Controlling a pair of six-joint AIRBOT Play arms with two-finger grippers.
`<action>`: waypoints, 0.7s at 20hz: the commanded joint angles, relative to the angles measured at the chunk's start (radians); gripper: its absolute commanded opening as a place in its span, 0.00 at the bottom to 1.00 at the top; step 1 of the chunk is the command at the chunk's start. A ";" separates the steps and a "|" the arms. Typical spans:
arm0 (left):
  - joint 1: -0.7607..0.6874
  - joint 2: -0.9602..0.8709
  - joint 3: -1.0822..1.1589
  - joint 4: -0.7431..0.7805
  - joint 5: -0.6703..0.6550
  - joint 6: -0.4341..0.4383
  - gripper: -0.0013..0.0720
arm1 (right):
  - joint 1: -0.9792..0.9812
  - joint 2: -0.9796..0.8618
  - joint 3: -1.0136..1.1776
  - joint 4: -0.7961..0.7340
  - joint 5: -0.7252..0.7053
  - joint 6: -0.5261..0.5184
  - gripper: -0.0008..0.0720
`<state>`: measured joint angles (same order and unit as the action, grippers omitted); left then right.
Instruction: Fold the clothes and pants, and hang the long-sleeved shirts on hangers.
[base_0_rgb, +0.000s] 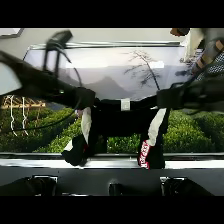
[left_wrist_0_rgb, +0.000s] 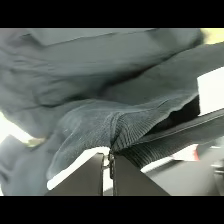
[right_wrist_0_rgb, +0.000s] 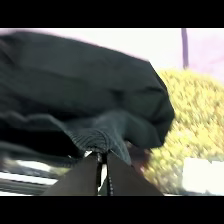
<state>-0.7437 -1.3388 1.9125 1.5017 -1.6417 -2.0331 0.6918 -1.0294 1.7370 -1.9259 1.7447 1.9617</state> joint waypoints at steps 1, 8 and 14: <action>0.034 -0.053 -0.116 -0.003 0.076 0.074 0.07 | 0.000 0.033 -0.239 -0.033 -0.093 0.078 0.08; 0.032 -0.048 -0.431 -0.130 0.350 0.074 0.07 | 0.000 0.174 -0.671 0.037 -0.284 0.309 0.08; 0.032 -0.039 -0.432 -0.133 0.344 0.074 0.07 | 0.000 0.170 -0.676 0.111 -0.370 0.312 0.08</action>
<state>-0.7128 -1.3804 1.4937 1.3788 -1.3148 -1.9594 0.6918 -0.8627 1.0794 -1.8534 1.4136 2.2559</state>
